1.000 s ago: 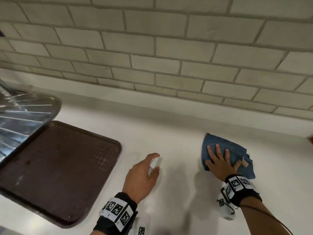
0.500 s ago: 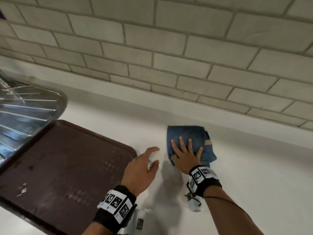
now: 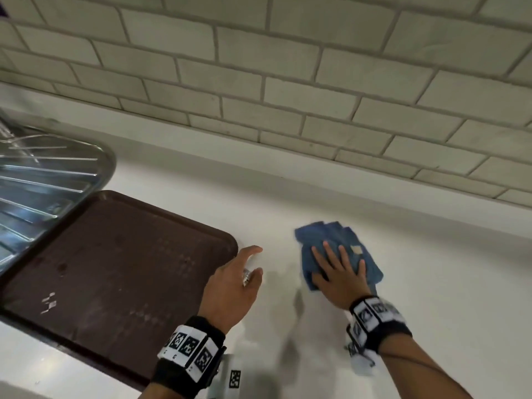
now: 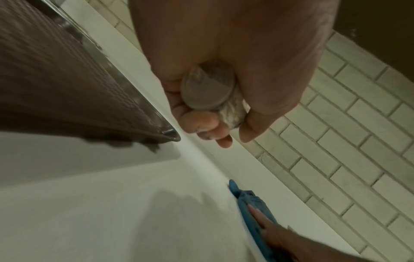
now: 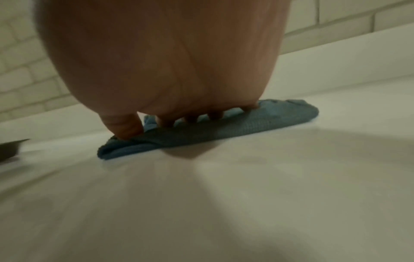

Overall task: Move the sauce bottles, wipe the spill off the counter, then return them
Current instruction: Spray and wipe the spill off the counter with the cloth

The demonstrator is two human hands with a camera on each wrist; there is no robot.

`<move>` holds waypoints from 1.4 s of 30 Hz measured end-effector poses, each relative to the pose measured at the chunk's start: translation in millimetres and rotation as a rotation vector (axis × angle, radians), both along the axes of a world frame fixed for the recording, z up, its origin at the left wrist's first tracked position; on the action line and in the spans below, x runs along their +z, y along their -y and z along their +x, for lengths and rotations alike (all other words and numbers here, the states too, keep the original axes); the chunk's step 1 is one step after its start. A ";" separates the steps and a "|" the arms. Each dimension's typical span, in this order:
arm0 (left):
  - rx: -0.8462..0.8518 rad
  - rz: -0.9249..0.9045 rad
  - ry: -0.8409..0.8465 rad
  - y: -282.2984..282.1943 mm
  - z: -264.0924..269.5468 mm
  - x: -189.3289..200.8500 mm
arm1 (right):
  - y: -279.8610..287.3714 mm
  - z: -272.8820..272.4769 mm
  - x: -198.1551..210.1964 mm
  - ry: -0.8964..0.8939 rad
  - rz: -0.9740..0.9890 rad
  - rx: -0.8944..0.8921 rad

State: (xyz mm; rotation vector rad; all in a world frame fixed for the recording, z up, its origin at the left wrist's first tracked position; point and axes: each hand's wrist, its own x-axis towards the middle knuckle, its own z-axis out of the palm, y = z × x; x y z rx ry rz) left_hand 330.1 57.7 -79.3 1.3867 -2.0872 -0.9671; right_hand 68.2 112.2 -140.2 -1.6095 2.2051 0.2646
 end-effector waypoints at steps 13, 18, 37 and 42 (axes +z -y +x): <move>0.013 0.026 0.052 -24.7 20.7 9.3 | -87.3 148.2 -3.0 0.012 -0.148 0.274; -0.009 0.030 0.054 -45.8 3.7 18.3 | -149.9 117.9 0.1 0.110 -0.125 0.243; -0.141 0.061 0.143 -180.5 -60.1 5.6 | -344.5 31.0 -8.5 -0.002 -0.171 -0.103; -0.165 0.097 0.142 -206.5 -73.7 3.6 | -369.8 9.7 -4.3 0.105 -0.120 -0.083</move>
